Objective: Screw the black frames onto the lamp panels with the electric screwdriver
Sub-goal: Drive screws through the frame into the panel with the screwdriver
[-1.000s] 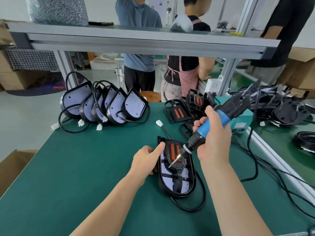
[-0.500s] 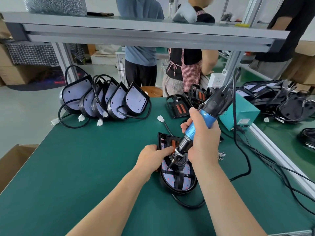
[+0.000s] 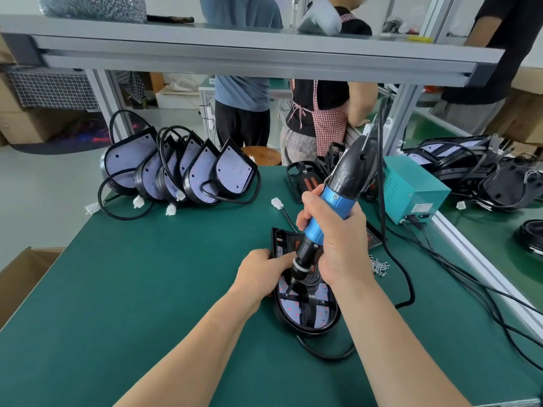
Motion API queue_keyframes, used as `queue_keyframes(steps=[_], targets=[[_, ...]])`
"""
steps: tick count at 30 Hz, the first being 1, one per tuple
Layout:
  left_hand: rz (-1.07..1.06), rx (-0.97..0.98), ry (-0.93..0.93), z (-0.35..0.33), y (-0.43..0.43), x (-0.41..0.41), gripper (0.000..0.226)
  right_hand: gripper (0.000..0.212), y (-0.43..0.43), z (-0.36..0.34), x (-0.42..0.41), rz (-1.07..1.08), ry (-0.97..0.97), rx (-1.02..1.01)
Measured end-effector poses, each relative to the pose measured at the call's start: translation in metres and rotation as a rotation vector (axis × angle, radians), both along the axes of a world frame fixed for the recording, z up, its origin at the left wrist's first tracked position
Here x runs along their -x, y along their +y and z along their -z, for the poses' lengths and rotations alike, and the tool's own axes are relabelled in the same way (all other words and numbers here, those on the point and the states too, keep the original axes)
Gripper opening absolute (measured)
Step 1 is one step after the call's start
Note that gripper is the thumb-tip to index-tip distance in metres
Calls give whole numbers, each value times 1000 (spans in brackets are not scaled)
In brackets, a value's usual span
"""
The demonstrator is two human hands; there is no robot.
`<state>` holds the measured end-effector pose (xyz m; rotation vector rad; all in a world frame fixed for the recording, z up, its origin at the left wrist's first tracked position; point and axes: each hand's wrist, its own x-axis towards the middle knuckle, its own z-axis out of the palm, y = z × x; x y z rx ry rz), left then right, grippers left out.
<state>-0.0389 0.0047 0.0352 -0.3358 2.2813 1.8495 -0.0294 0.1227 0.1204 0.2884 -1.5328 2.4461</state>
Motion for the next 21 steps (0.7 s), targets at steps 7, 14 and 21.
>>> queue_keyframes(steps=[7, 14, 21], targets=[[-30, 29, 15, -4, 2, -3, 52, 19, -5, 2, -5, -127, 94, -93], [15, 44, 14, -4, 1, 0, 35, 12, 5, 1, -2, -299, 126, -92], [17, 12, -31, -7, -1, -3, 56, 13, 19, -15, 15, -374, 131, 25]])
